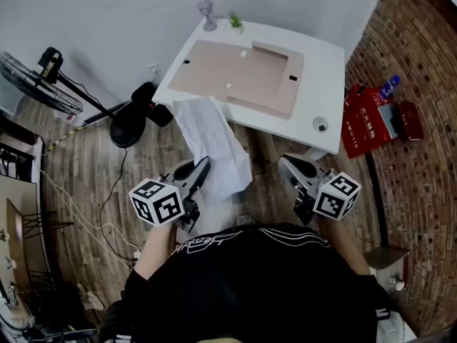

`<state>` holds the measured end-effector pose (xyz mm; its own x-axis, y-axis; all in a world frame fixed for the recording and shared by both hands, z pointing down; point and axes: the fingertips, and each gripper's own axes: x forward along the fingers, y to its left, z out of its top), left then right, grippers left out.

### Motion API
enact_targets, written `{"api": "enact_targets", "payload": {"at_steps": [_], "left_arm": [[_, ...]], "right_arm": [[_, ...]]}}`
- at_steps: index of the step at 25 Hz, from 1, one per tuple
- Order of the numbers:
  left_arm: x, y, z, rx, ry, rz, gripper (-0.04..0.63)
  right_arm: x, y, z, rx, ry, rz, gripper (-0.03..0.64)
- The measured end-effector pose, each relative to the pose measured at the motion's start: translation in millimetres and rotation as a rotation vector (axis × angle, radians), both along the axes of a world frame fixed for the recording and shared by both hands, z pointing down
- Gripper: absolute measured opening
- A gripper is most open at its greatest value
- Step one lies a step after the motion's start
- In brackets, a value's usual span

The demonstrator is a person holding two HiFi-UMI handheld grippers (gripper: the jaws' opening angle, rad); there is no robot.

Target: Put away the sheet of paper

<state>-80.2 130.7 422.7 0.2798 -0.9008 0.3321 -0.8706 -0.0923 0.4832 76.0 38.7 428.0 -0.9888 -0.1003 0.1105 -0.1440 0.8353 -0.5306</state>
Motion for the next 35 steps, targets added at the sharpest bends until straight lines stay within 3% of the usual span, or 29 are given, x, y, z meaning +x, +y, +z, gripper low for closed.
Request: {"api": "enact_targets", "payload": {"at_steps": [16, 35], "left_arm": [[-84.4, -83.8, -27.7, 0.101, -0.013, 0.071, 0.034], [-192.3, -236.5, -40.0, 0.137, 0.047, 0.301, 0.034]], "right_arm": [[-52.2, -60.9, -17.0, 0.045, -0.013, 0.077, 0.0], [-148.0, -173.1, -39.2, 0.054, -0.013, 0.297, 0.0]]}}
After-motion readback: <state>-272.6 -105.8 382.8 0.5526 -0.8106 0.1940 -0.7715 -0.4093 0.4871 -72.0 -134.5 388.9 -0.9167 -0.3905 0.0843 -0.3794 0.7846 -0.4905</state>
